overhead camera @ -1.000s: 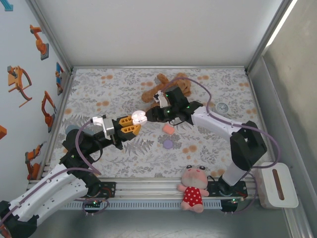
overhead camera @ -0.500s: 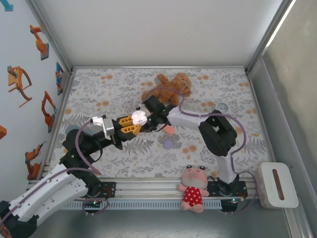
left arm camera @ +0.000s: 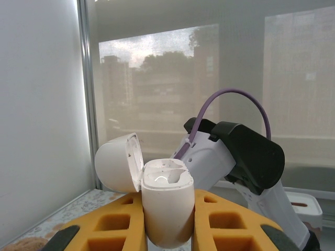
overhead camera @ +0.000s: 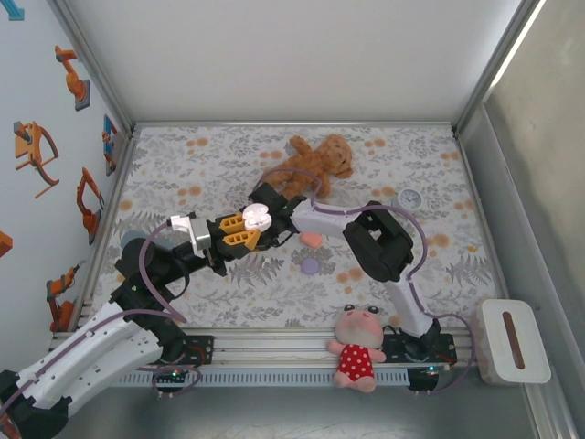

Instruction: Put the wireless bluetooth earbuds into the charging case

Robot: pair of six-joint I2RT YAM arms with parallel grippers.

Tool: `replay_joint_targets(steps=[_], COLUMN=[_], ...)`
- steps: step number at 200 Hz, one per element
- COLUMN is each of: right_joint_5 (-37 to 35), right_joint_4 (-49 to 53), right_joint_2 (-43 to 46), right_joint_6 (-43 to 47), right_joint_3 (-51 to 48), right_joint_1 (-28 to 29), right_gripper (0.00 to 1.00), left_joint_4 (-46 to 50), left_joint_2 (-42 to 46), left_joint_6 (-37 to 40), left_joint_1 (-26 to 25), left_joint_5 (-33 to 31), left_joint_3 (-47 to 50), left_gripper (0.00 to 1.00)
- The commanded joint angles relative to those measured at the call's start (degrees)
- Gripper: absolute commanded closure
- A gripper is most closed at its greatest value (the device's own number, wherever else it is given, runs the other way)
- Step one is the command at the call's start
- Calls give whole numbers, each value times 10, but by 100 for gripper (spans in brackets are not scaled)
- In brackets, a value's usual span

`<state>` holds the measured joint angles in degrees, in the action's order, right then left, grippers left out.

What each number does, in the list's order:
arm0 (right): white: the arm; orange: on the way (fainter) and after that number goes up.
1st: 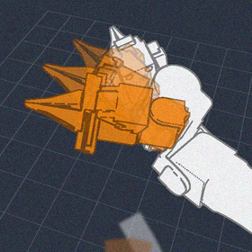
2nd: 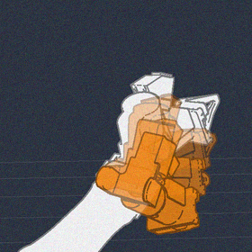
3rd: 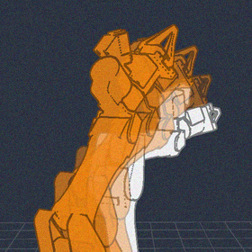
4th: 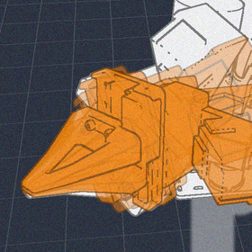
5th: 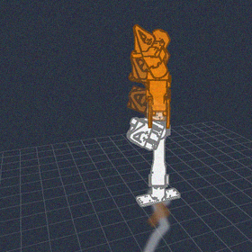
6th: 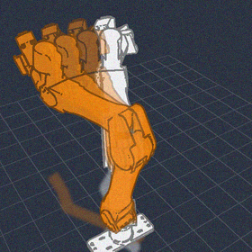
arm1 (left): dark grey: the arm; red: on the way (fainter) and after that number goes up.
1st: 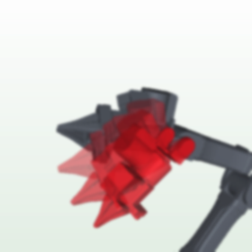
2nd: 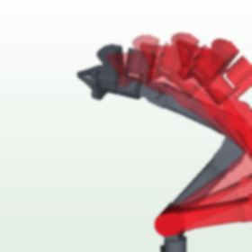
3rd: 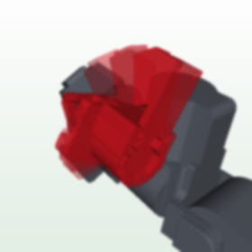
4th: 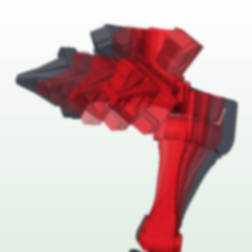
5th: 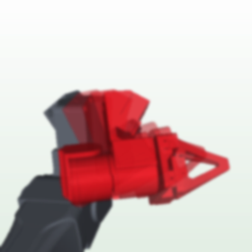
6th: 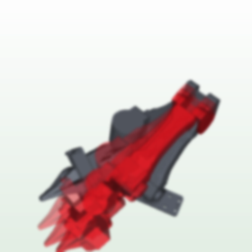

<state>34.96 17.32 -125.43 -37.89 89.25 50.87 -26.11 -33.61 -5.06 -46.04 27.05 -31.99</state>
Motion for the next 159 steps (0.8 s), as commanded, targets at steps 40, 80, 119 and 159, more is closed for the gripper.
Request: replay_joint_targets(steps=[40, 80, 119, 159], right_joint_5=[-1, -3, -11, -14], right_joint_4=[26, 35, 51, 59], right_joint_2=[-36, -51, -59, -65], right_joint_6=[6, 8, 17, 22], right_joint_3=[51, 61, 69, 73], right_joint_1=[11, 14, 17, 20], right_gripper=[74, 76, 76, 78], left_joint_4=[-14, -13, -11, -9], left_joint_2=[9, 9, 11, 14], left_joint_6=[-5, -5, -4, -4], left_joint_1=[1, 1, 1, 1], left_joint_5=[2, 2, 1, -1], left_joint_3=[-3, -2, -2, 1], left_gripper=[90, 90, 90, 90])
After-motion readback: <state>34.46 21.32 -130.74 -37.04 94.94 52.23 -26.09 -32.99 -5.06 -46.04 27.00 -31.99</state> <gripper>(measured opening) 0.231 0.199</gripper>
